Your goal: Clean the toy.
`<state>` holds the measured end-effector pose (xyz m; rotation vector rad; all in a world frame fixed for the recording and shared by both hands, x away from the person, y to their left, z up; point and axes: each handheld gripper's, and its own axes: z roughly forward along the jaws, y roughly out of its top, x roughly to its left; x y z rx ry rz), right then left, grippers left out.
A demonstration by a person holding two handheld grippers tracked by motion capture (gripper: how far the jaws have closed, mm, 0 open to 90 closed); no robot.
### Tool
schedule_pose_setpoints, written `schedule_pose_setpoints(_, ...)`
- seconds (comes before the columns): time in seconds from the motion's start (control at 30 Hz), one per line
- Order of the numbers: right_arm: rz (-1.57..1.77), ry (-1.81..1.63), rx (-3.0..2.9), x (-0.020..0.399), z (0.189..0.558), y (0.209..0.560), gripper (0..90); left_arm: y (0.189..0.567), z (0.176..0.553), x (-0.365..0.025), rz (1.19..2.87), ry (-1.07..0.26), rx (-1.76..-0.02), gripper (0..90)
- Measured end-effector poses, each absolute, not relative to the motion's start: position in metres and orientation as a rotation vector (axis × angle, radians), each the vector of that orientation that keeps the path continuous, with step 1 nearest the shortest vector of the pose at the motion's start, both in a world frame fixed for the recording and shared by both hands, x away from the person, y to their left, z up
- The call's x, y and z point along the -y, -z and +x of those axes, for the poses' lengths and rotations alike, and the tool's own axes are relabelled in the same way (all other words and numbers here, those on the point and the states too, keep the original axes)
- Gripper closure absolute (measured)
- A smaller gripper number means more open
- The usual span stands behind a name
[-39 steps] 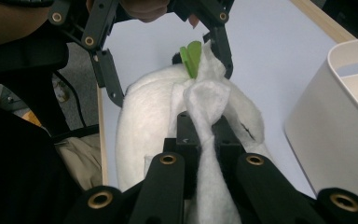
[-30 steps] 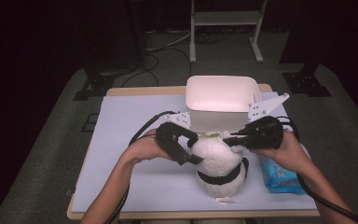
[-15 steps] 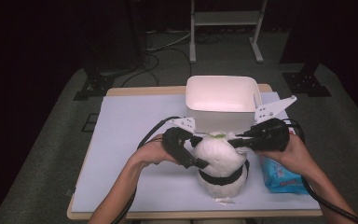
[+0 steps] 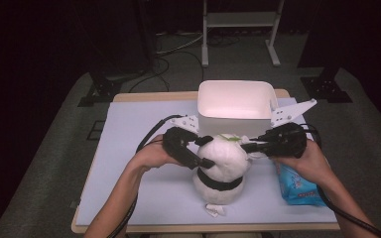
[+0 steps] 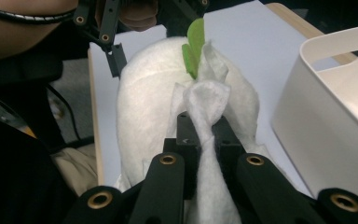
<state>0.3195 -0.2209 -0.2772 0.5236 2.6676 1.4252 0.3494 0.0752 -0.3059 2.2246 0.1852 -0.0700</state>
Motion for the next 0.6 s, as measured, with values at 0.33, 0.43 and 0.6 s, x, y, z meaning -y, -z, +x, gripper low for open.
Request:
schedule_pose_setpoints(0.33,0.448,-1.441,-2.676,0.199,0.325,0.264,84.0,0.312,0.345,-0.077,2.219,0.069,-0.18,28.6)
schedule_pose_setpoints(0.43,0.406,-1.428,-2.688,0.189,0.326,0.259,83.9,0.311,0.344,-0.075,2.221,0.07,-0.172,28.5)
schedule_pose_setpoints(0.6,0.393,-1.4,-2.714,0.179,0.33,0.257,83.9,0.313,0.345,-0.077,2.216,0.072,-0.183,28.4)
